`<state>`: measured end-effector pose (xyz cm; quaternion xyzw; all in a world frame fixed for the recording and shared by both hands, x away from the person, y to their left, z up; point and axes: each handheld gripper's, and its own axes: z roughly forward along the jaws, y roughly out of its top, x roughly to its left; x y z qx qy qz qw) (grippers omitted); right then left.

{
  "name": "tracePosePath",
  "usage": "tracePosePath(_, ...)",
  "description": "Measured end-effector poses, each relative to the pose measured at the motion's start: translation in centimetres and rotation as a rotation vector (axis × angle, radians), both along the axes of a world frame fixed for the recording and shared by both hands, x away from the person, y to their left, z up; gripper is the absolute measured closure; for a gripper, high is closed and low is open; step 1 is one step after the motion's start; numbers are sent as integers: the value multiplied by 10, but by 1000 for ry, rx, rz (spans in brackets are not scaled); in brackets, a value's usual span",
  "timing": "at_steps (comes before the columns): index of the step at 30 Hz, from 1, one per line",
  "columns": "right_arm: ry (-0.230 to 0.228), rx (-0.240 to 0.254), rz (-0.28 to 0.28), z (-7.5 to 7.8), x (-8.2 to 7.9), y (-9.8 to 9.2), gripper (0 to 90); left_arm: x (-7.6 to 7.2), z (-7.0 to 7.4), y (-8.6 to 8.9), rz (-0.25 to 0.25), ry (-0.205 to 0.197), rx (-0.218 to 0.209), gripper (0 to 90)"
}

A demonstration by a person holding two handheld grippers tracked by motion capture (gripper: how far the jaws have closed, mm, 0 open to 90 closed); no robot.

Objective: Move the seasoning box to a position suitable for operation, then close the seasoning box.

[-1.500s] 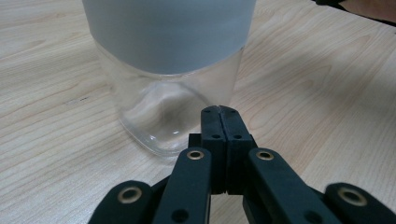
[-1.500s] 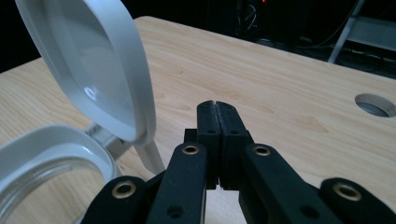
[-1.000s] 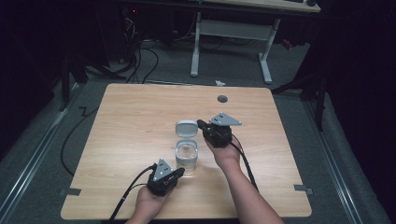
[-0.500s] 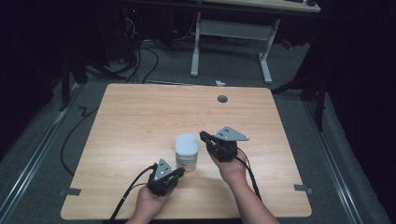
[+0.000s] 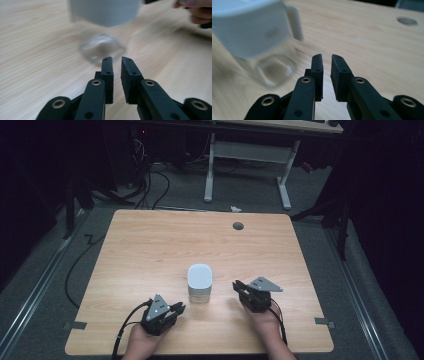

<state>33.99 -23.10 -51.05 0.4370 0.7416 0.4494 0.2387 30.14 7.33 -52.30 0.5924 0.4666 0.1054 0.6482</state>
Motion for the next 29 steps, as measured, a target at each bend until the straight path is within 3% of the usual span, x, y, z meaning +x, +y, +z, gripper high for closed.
tracePosePath(1,3,1,-18,-2,-2,-8,784,8,1,13,50,0,16,777)
tracePosePath(2,3,-1,-37,-3,-3,-16,773,8,1,13,50,0,16,762)
tracePosePath(3,0,-4,-50,-4,-5,-23,760,15,0,25,97,2,35,746)
tracePosePath(5,-2,-8,-61,-5,-7,-29,753,19,0,34,126,6,42,734)
tracePosePath(6,-17,-4,-93,-6,-13,-46,739,24,-1,48,181,6,35,718)
tracePosePath(12,-52,42,-179,-5,-34,-84,709,32,-4,80,298,16,-12,705)
tracePosePath(17,-73,-1,-211,-3,-37,-91,683,31,-3,88,325,1,-18,693)
tracePosePath(21,-48,-5,-211,-8,-37,-89,678,33,-3,92,340,-1,-34,687)
tracePosePath(29,-48,-32,-194,-8,-36,-81,655,31,0,92,303,5,-48,673)
